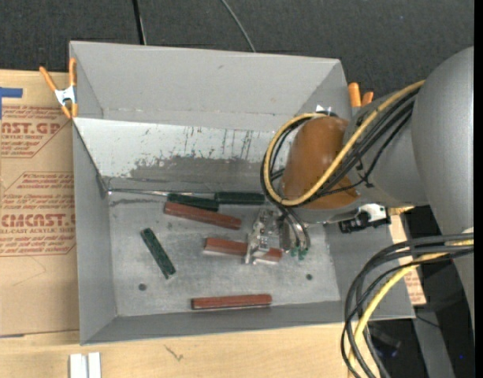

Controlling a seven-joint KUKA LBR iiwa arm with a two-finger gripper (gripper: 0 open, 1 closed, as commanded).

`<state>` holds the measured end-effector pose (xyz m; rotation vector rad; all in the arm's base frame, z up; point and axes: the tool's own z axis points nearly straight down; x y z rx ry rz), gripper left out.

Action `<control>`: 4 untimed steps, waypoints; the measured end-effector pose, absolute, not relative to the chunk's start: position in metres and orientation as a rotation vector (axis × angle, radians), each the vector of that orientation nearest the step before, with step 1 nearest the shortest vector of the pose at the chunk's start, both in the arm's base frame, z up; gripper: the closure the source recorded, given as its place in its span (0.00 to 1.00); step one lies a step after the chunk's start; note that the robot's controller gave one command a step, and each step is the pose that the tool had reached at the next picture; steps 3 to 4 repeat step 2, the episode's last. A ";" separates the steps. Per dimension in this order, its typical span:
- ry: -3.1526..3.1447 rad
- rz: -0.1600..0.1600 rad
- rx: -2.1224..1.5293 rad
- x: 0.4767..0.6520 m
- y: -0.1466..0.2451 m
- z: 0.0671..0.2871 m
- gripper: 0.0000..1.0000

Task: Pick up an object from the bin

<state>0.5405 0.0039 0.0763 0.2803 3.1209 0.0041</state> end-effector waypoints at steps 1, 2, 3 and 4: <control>3.121 0.004 0.280 0.541 0.004 0.076 1.00; 3.107 0.001 0.451 0.544 -0.035 0.276 1.00; 3.107 0.001 0.451 0.544 -0.035 0.276 1.00; 3.107 0.001 0.451 0.544 -0.035 0.276 1.00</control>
Offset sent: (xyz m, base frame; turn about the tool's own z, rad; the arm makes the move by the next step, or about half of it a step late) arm 0.0029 -0.0403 0.2010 0.1118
